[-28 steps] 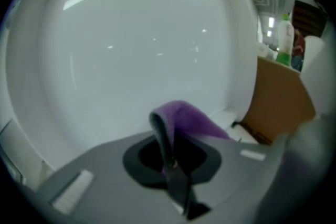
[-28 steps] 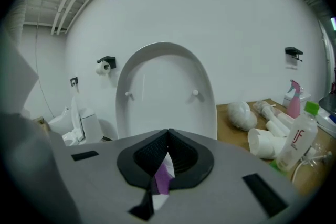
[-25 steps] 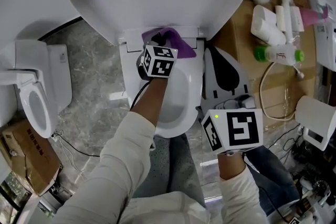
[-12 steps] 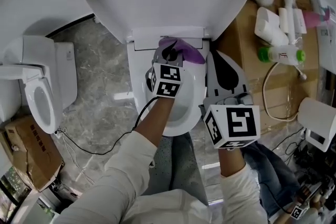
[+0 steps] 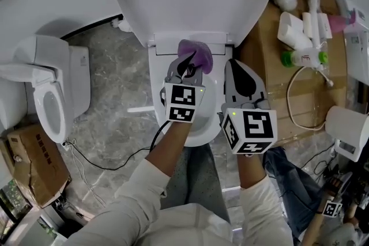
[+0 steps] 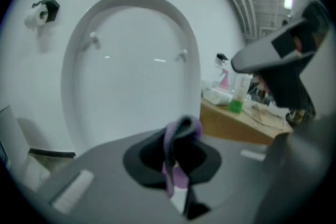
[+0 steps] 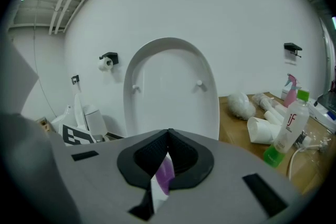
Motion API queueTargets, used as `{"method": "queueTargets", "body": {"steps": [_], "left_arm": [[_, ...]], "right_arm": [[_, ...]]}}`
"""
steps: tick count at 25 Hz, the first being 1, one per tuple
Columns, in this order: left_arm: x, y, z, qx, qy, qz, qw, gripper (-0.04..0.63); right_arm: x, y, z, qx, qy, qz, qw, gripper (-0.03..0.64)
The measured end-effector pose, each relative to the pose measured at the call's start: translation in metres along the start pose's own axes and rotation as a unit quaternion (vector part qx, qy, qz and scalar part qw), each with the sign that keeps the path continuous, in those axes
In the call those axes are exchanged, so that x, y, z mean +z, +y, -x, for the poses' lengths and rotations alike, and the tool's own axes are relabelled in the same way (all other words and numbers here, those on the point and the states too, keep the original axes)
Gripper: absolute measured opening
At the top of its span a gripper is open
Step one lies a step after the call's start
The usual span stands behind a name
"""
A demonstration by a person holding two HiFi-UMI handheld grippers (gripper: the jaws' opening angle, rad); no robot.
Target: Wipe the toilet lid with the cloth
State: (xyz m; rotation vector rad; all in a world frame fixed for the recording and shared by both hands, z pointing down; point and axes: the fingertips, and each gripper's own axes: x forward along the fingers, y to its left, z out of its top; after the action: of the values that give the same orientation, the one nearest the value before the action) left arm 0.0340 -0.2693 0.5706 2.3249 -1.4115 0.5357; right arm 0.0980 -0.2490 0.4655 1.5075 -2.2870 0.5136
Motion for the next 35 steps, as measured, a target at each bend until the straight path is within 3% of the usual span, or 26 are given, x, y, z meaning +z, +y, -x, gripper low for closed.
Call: {"method": "queueTargets", "body": {"steps": [20,35], "left_arm": [[0.123,-0.002,0.118,0.02,-0.097,-0.02,0.9949,0.017],[0.218,-0.012,0.197,0.014,-0.177,-0.048,0.983,0.017]], "right_arm": [[0.048,0.044,0.052,0.009,-0.019,0.024,1.0,0.014],[0.114,0.059,0.091,0.004,-0.057,0.05,0.997,0.014]]}}
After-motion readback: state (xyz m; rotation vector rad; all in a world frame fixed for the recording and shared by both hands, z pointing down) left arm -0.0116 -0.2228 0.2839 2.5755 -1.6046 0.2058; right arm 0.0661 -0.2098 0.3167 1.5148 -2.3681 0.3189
